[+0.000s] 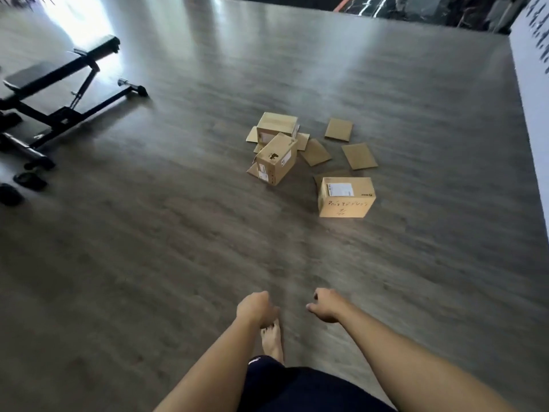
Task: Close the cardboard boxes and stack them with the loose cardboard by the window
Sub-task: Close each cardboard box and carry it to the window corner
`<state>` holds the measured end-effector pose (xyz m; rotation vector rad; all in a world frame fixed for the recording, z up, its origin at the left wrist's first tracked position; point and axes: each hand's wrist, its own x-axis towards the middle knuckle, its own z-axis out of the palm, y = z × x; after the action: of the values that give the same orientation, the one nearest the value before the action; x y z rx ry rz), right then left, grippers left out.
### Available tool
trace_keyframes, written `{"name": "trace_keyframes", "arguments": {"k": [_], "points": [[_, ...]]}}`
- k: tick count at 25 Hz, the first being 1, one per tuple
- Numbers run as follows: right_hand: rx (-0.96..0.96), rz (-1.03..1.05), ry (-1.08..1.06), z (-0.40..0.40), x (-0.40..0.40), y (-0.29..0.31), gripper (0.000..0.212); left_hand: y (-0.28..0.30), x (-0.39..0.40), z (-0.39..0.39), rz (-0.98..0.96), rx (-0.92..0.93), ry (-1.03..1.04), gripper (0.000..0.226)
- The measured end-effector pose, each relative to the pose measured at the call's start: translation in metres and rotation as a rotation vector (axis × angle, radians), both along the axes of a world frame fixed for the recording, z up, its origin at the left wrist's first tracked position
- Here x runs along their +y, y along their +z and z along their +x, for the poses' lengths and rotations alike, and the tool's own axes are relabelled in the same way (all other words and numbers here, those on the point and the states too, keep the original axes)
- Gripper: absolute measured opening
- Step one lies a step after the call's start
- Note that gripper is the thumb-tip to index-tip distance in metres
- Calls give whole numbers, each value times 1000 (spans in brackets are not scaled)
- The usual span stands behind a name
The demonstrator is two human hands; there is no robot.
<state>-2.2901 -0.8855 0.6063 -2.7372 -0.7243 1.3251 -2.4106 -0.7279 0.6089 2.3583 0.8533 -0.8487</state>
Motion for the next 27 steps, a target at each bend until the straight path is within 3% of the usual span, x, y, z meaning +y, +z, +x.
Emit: {"name": "trace_keyframes", "arguments": {"k": [8,18,21,27], "points": [[-31,53,-107,163,116,25,51,18,123,190,38,-53,-37,47],[-41,16,90,386,246,21,49,20,236,381,28,-55,167,50],[-69,13,200,444,305,22,50,25,282,419,12,-113,281,49],[-43,-9,275,490,440,13,52,10,390,448,12,-61,337,48]]}}
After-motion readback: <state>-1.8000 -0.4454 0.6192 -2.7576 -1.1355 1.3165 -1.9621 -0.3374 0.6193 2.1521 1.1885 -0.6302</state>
